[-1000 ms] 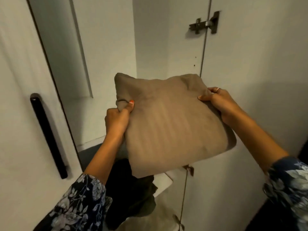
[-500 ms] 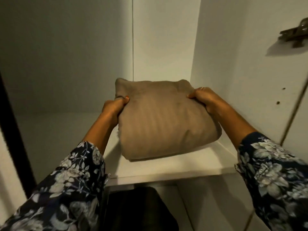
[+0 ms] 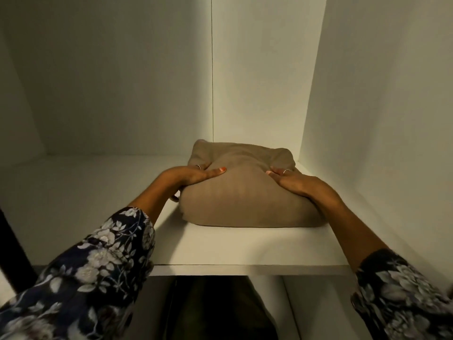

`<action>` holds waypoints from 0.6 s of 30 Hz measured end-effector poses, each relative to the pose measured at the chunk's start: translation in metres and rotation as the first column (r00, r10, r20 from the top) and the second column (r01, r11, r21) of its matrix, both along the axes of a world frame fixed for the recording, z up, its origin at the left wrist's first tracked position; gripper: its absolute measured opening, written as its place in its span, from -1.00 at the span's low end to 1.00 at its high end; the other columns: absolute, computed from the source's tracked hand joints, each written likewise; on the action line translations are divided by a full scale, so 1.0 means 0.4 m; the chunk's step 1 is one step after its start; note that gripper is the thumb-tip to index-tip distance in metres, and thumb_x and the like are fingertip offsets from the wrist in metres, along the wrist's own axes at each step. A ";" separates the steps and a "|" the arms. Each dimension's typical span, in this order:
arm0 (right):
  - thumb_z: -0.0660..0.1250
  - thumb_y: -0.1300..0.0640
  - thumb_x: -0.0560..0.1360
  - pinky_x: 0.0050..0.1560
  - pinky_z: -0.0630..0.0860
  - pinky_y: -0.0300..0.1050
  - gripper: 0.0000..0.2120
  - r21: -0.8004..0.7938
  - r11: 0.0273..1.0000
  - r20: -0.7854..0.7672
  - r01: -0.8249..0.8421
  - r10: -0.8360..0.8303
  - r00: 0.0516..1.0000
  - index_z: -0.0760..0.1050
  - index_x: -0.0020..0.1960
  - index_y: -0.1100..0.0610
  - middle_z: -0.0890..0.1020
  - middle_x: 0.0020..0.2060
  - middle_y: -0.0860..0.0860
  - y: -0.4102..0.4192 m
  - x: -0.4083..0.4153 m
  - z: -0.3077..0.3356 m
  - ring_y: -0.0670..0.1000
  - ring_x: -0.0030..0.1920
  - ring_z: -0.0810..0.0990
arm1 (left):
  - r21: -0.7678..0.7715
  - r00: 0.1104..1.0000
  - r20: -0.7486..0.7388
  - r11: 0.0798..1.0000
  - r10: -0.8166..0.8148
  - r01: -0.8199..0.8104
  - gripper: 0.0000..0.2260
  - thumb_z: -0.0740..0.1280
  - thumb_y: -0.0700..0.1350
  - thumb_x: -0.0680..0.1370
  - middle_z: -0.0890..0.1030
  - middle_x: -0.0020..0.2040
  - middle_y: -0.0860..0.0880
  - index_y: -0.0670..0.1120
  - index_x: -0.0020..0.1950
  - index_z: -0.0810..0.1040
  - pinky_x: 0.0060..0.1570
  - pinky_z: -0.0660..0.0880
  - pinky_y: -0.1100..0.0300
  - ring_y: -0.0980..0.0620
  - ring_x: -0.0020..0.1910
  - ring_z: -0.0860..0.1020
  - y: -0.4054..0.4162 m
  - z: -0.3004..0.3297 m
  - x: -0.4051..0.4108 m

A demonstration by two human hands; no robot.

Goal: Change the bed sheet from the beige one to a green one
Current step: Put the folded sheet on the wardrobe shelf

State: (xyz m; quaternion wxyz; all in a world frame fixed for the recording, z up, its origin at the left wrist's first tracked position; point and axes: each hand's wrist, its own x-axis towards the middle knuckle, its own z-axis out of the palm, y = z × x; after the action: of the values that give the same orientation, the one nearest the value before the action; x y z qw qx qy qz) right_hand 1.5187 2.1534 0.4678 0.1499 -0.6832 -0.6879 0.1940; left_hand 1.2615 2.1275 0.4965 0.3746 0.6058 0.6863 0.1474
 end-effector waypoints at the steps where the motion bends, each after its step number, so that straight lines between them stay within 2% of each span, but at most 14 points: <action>1: -0.04 -0.46 0.46 0.47 0.09 0.17 -0.37 0.069 0.997 -0.013 0.040 -0.039 0.999 0.16 0.47 -0.28 0.17 0.53 0.02 -0.012 -0.001 -0.009 0.14 0.50 0.15 | 0.015 1.000 -0.011 1.000 0.001 -0.001 -0.06 0.19 0.50 0.25 0.15 0.54 -0.11 0.20 0.55 -0.02 0.32 0.31 -0.23 -0.27 0.41 0.28 -0.007 -0.001 0.002; 2: -0.03 -0.43 0.48 0.42 0.19 0.16 -0.42 0.164 0.982 -0.016 0.095 -0.093 0.996 0.24 0.44 -0.26 0.28 0.48 0.03 -0.029 -0.005 -0.010 0.17 0.45 0.27 | 0.061 0.999 -0.031 0.998 0.005 -0.003 -0.15 0.17 0.46 0.36 0.16 0.54 -0.11 0.16 0.55 0.02 0.31 0.31 -0.20 -0.26 0.42 0.28 -0.011 0.004 0.005; 4: 0.01 -0.26 0.57 0.27 0.32 0.09 -0.54 0.340 0.920 0.004 0.194 -0.207 0.978 0.39 0.36 -0.13 0.48 0.32 0.10 -0.088 -0.023 -0.012 0.21 0.29 0.44 | 0.271 0.986 -0.165 0.962 0.039 0.008 -0.34 0.13 0.35 0.51 0.31 0.47 -0.14 0.03 0.51 0.24 0.28 0.34 -0.10 -0.21 0.36 0.36 -0.038 0.012 0.012; 6: 0.02 -0.14 0.61 0.23 0.34 0.08 -0.59 0.406 0.892 0.003 0.201 -0.222 0.975 0.44 0.32 -0.03 0.53 0.24 0.14 -0.160 -0.046 -0.009 0.22 0.23 0.47 | 0.523 0.953 -0.262 0.852 0.151 0.008 -0.52 0.14 0.25 0.58 0.47 0.33 -0.15 -0.02 0.34 0.47 0.19 0.40 -0.04 -0.16 0.20 0.46 -0.081 0.007 0.022; 8: 0.05 -0.11 0.62 0.27 0.32 0.09 -0.61 0.421 0.888 -0.028 0.183 -0.189 0.982 0.46 0.31 0.01 0.54 0.23 0.12 -0.233 -0.063 -0.005 0.21 0.24 0.47 | 0.653 0.948 -0.289 0.752 0.136 0.091 -0.63 0.17 0.16 0.59 0.39 0.40 -0.12 0.02 0.31 0.49 0.28 0.35 -0.11 -0.18 0.31 0.39 -0.163 -0.017 0.042; 9: 0.10 -0.10 0.62 0.27 0.33 0.06 -0.64 0.447 0.874 -0.085 0.190 -0.170 0.982 0.48 0.29 0.03 0.56 0.22 0.10 -0.279 -0.068 -0.010 0.18 0.23 0.49 | 0.706 0.948 -0.308 0.687 0.079 0.172 -0.64 0.20 0.14 0.59 0.30 0.48 -0.09 0.05 0.34 0.47 0.35 0.28 -0.14 -0.17 0.40 0.29 -0.225 -0.037 0.058; 10: 0.16 -0.07 0.60 0.25 0.38 -0.03 -0.66 0.497 0.845 -0.161 0.198 -0.134 0.978 0.51 0.27 0.04 0.59 0.19 0.08 -0.335 -0.079 -0.024 0.11 0.20 0.52 | 0.777 0.955 -0.297 0.582 0.003 0.240 -0.63 0.23 0.11 0.58 0.25 0.51 -0.07 0.05 0.35 0.47 0.40 0.22 -0.14 -0.15 0.46 0.22 -0.295 -0.069 0.069; 12: 0.25 -0.01 0.58 0.12 0.39 -0.33 -0.72 0.613 0.757 -0.328 0.226 -0.016 0.945 0.57 0.20 0.08 0.62 0.08 0.01 -0.464 -0.106 -0.062 -0.13 0.06 0.55 | 0.918 0.953 -0.203 0.296 -0.223 0.265 -0.67 0.29 0.02 0.56 0.37 0.44 -0.12 -0.07 0.29 0.54 0.40 0.26 -0.08 -0.12 0.44 0.29 -0.440 -0.150 0.081; 13: 0.26 0.02 0.58 0.05 0.36 -0.47 -0.75 0.647 0.729 -0.381 0.223 0.056 0.923 0.58 0.17 0.10 0.62 0.04 -0.03 -0.536 -0.127 -0.097 -0.25 -0.01 0.53 | 0.938 0.924 -0.180 0.225 -0.336 0.265 -0.71 0.31 -0.05 0.56 0.46 0.36 -0.14 -0.12 0.24 0.58 0.35 0.33 -0.02 -0.09 0.38 0.37 -0.508 -0.213 0.078; 14: 0.27 0.04 0.58 0.01 0.34 -0.55 -0.78 0.667 0.717 -0.408 0.203 0.123 0.905 0.59 0.13 0.11 0.62 0.00 -0.06 -0.602 -0.145 -0.136 -0.30 -0.04 0.53 | 0.935 0.894 -0.179 0.213 -0.411 0.285 -0.75 0.32 -0.09 0.56 0.51 0.30 -0.13 -0.15 0.19 0.60 0.29 0.39 0.05 -0.05 0.32 0.44 -0.561 -0.282 0.070; 15: 0.26 0.06 0.58 0.00 0.34 -0.56 -0.80 0.673 0.720 -0.408 0.169 0.171 0.897 0.59 0.09 0.12 0.62 -0.03 -0.07 -0.662 -0.163 -0.185 -0.33 -0.03 0.53 | 0.909 0.873 -0.182 0.261 -0.453 0.325 -0.78 0.32 -0.11 0.56 0.54 0.25 -0.10 -0.13 0.16 0.62 0.23 0.41 0.10 -0.01 0.27 0.47 -0.604 -0.359 0.056; 18: 0.20 0.06 0.57 0.03 0.38 -0.51 -0.77 0.633 0.775 -0.328 0.007 0.259 0.909 0.57 0.02 0.16 0.59 -0.08 -0.06 -0.747 -0.199 -0.346 -0.26 0.01 0.54 | 0.760 0.882 -0.172 0.511 -0.438 0.402 -0.76 0.25 -0.01 0.56 0.51 0.26 0.06 0.01 0.17 0.60 0.12 0.44 0.11 0.11 0.23 0.46 -0.647 -0.563 -0.002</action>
State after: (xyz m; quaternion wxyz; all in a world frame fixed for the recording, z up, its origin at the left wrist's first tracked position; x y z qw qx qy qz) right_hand 1.4392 1.8547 0.3293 0.4885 -0.4928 -0.7130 0.1009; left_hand 1.2608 1.8686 0.2712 0.1141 0.8507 0.3784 0.3465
